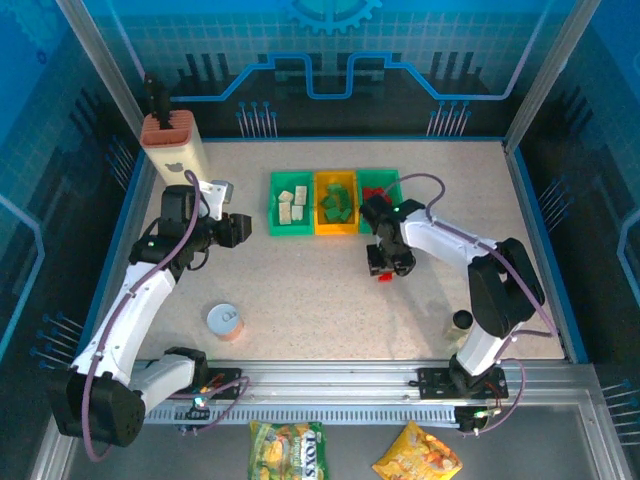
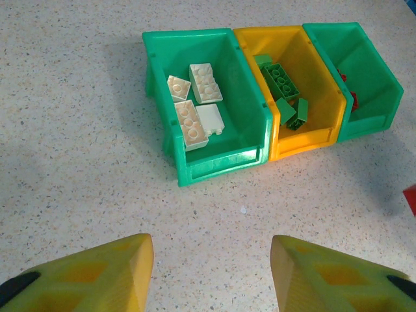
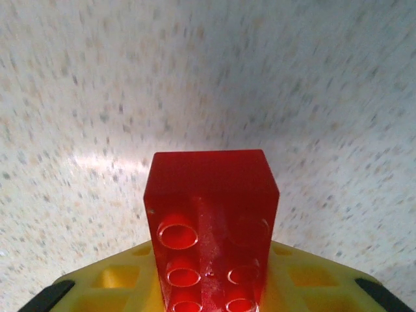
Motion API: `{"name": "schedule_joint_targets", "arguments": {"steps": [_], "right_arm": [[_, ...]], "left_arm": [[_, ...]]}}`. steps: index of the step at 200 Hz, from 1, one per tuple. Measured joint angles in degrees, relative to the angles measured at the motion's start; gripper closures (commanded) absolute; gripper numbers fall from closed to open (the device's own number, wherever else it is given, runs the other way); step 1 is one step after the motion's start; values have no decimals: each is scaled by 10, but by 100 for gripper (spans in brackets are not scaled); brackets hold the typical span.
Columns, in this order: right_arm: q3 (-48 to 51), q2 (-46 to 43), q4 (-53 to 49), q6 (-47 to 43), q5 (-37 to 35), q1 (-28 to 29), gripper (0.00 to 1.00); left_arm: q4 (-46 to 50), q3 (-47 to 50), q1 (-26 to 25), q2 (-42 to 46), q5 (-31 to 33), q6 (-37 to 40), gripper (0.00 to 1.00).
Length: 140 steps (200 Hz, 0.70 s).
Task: Sort the legos into containers by color
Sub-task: Pick up the lego from the bottom-center of the table, then place the lego in the container.
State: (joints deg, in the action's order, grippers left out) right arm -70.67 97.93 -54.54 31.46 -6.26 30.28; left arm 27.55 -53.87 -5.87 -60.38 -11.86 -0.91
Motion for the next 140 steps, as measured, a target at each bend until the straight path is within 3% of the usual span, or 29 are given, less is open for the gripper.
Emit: {"name": "schedule_joint_targets", "arguments": {"steps": [56, 140], "right_arm": [[-132, 74, -6, -47, 0, -67, 65], [-338, 209, -24, -94, -3, -123, 64]], "left_arm": [[0, 0, 0, 0, 0, 0, 48], [0, 0, 0, 0, 0, 0, 48]]}}
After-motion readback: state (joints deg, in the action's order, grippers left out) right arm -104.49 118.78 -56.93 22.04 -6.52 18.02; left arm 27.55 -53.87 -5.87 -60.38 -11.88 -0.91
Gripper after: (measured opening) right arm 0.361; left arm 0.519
